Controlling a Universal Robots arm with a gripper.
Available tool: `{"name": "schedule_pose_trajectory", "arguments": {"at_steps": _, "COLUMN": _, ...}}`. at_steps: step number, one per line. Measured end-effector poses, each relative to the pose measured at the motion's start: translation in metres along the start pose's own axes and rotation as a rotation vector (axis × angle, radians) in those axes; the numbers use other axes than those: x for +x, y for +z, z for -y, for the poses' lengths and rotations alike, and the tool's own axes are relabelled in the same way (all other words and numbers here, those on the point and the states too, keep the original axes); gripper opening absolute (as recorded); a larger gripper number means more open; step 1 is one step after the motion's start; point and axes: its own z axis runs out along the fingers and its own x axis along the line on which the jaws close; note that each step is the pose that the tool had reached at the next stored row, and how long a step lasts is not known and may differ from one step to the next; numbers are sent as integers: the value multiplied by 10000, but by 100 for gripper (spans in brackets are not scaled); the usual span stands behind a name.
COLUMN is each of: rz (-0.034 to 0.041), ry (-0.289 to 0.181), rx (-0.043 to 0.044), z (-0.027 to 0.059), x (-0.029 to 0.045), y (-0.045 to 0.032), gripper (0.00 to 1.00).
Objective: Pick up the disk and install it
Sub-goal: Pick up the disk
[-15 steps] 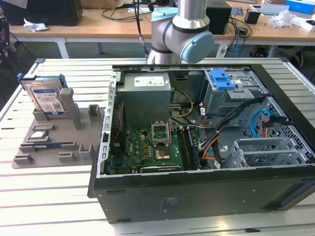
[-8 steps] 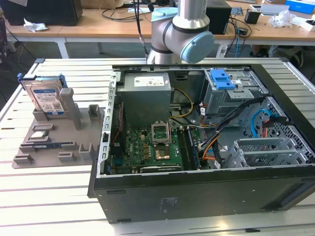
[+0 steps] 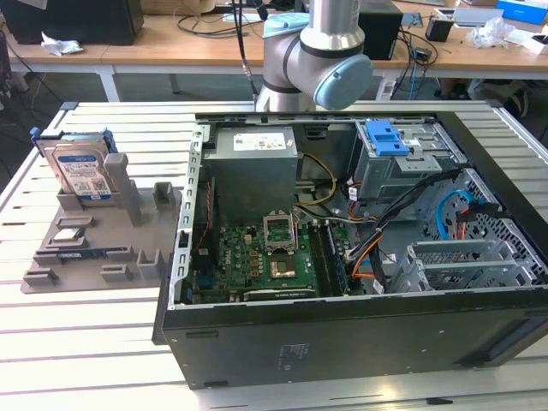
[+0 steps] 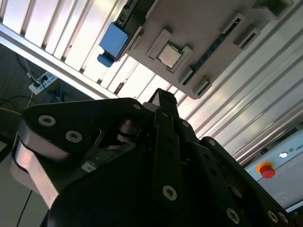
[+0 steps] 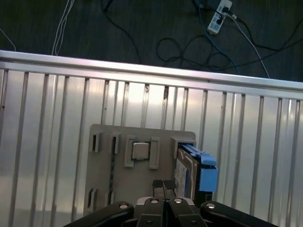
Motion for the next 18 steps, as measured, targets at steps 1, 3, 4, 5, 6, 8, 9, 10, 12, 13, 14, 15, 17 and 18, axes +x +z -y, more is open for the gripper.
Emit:
{"name": "schedule_pose_trajectory", "arguments": {"at_steps": 1, "rz": -4, "ry": -122, "rx": -3, "z": 0, "x": 0, "y": 0, "gripper": 10}}
{"name": "schedule_pose_trajectory", "arguments": {"at_steps": 3, "rz": -11, "ry": -387, "rx": -9, "z": 0, "x": 0, "y": 0, "gripper": 10}}
{"name": "schedule_pose_trajectory", "arguments": {"at_steps": 4, "rz": -13, "ry": -457, "rx": -11, "z": 0, "x": 0, "y": 0, "gripper": 10}}
{"name": "schedule_pose_trajectory", "arguments": {"at_steps": 5, "rz": -15, "ry": -508, "rx": -13, "z": 0, "x": 0, "y": 0, "gripper": 10}}
{"name": "schedule_pose_trajectory", "arguments": {"at_steps": 6, "rz": -17, "ry": -558, "rx": -14, "z": 0, "x": 0, "y": 0, "gripper": 10}}
{"name": "schedule_pose_trajectory", "arguments": {"at_steps": 8, "rz": -20, "ry": -708, "rx": -17, "z": 0, "x": 0, "y": 0, "gripper": 10}}
{"name": "schedule_pose_trajectory", "arguments": {"at_steps": 9, "rz": -22, "ry": -765, "rx": -18, "z": 0, "x": 0, "y": 0, "gripper": 10}}
{"name": "schedule_pose_trajectory", "arguments": {"at_steps": 10, "rz": -24, "ry": -812, "rx": -20, "z": 0, "x": 0, "y": 0, "gripper": 10}}
{"name": "schedule_pose_trajectory", "arguments": {"at_steps": 12, "rz": -28, "ry": -932, "rx": -23, "z": 0, "x": 0, "y": 0, "gripper": 10}}
{"name": "schedule_pose_trajectory", "arguments": {"at_steps": 13, "rz": -30, "ry": -1027, "rx": -26, "z": 0, "x": 0, "y": 0, "gripper": 10}}
{"name": "schedule_pose_trajectory", "arguments": {"at_steps": 14, "rz": -32, "ry": -1095, "rx": -27, "z": 0, "x": 0, "y": 0, "gripper": 10}}
{"name": "schedule_pose_trajectory", "arguments": {"at_steps": 15, "rz": -34, "ry": -1176, "rx": -29, "z": 0, "x": 0, "y": 0, "gripper": 10}}
{"name": "schedule_pose_trajectory", "arguments": {"at_steps": 17, "rz": -40, "ry": -1352, "rx": -33, "z": 0, "x": 0, "y": 0, "gripper": 10}}
{"name": "schedule_pose_trajectory", "arguments": {"at_steps": 18, "rz": -41, "ry": -1408, "rx": -34, "z": 0, "x": 0, "y": 0, "gripper": 10}}
